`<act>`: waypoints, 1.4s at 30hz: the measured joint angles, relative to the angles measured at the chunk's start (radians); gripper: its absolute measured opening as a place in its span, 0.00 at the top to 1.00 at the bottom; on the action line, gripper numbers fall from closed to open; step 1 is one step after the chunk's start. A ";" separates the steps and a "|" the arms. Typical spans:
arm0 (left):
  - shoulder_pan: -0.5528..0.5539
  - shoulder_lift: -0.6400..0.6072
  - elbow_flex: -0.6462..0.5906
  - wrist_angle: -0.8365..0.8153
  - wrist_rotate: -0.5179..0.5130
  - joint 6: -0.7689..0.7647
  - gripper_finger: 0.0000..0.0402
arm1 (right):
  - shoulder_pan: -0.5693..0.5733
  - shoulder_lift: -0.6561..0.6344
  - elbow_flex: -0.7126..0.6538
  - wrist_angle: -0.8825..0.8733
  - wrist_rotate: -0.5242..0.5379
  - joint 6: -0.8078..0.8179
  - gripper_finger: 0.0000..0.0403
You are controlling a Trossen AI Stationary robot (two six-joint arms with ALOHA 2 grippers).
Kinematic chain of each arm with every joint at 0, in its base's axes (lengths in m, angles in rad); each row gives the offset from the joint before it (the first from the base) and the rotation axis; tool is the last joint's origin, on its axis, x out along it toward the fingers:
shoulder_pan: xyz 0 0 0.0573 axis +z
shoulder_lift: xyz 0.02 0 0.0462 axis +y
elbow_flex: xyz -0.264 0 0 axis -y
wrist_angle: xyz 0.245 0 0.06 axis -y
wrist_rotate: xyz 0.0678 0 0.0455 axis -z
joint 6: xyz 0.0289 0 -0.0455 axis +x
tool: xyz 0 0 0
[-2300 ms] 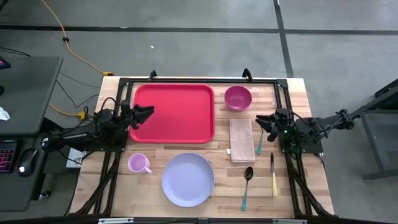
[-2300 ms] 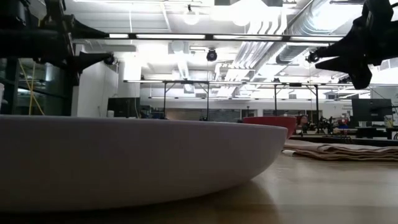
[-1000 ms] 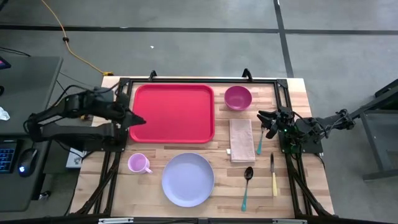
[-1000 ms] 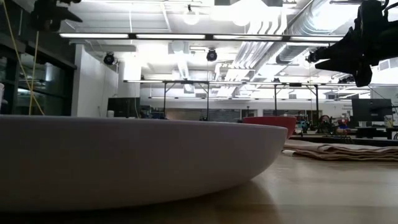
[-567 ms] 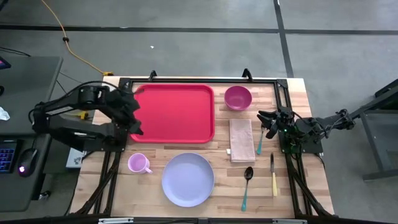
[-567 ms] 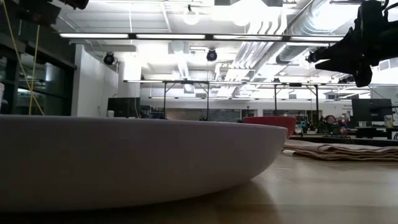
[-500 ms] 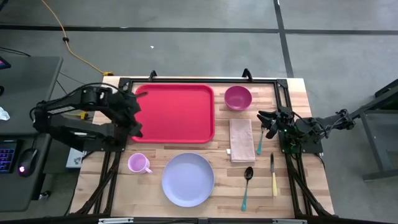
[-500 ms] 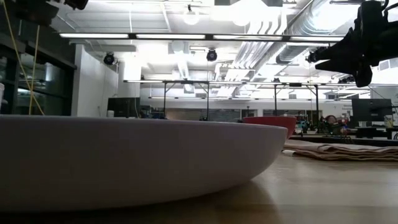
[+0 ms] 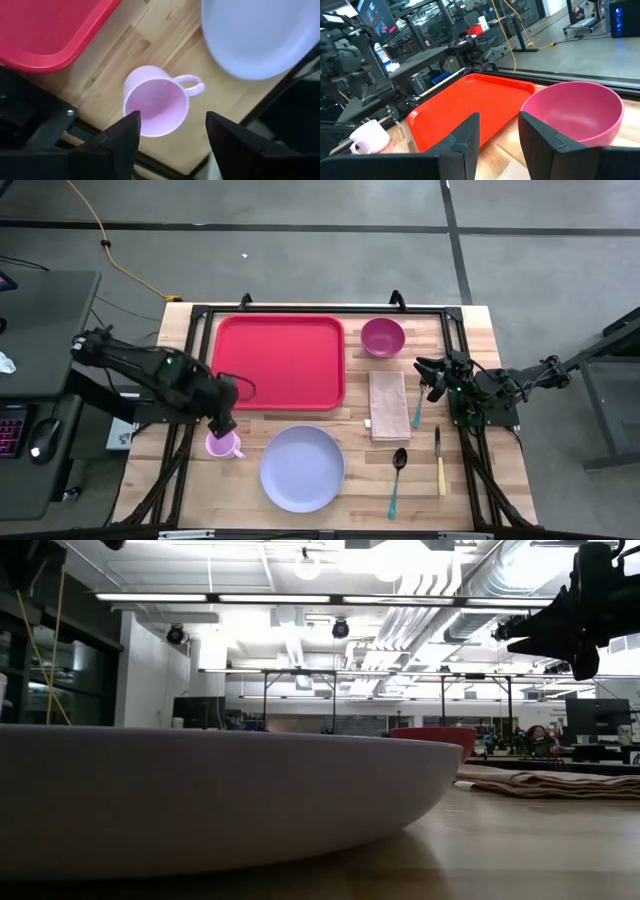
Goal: Set up tray
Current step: Put the pink mug on the orange tray
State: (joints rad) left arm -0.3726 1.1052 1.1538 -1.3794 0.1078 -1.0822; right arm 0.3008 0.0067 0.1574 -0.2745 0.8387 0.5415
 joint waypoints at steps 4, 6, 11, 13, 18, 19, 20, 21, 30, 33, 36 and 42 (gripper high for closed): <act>-0.086 0.062 0.000 -0.029 -0.042 0.001 0.37 | 0.000 0.000 0.000 0.002 -0.002 0.000 0.72; -0.114 0.087 -0.001 -0.062 -0.064 0.001 0.37 | 0.000 0.000 0.000 0.002 -0.004 0.000 0.72; -0.164 0.118 -0.009 -0.098 -0.125 0.001 0.37 | 0.000 0.000 0.000 0.002 -0.026 0.001 0.72; -0.167 0.117 -0.027 -0.081 -0.141 0.001 0.37 | 0.000 0.000 0.000 0.002 -0.036 0.001 0.72; -0.164 0.108 -0.095 -0.039 -0.119 -0.012 0.37 | 0.000 0.000 0.000 0.002 -0.049 0.001 0.72; -0.165 0.108 -0.109 -0.027 -0.119 -0.014 0.37 | 0.000 0.000 0.000 0.002 -0.049 0.001 0.72; -0.165 0.110 -0.121 -0.017 -0.118 -0.015 0.37 | 0.000 0.000 0.000 0.002 -0.051 0.001 0.72; -0.165 0.110 -0.132 -0.008 -0.119 -0.015 0.37 | 0.000 0.000 0.000 0.002 -0.053 0.001 0.72; -0.164 0.109 -0.239 0.080 -0.119 -0.020 0.37 | 0.000 0.000 0.000 0.002 -0.053 0.001 0.72; -0.164 0.109 -0.263 0.080 -0.119 -0.024 0.37 | 0.000 0.000 0.000 0.002 -0.053 0.001 0.72; -0.164 0.109 -0.290 0.100 -0.119 -0.024 0.37 | 0.000 0.000 0.000 0.002 -0.053 0.001 0.72; -0.164 0.109 -0.354 0.196 -0.086 -0.031 0.37 | 0.000 0.000 0.000 0.002 -0.053 0.001 0.72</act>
State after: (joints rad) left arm -0.5369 1.2144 0.7996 -1.1833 0.0214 -1.1136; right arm 0.3008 0.0066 0.1574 -0.2722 0.7856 0.5422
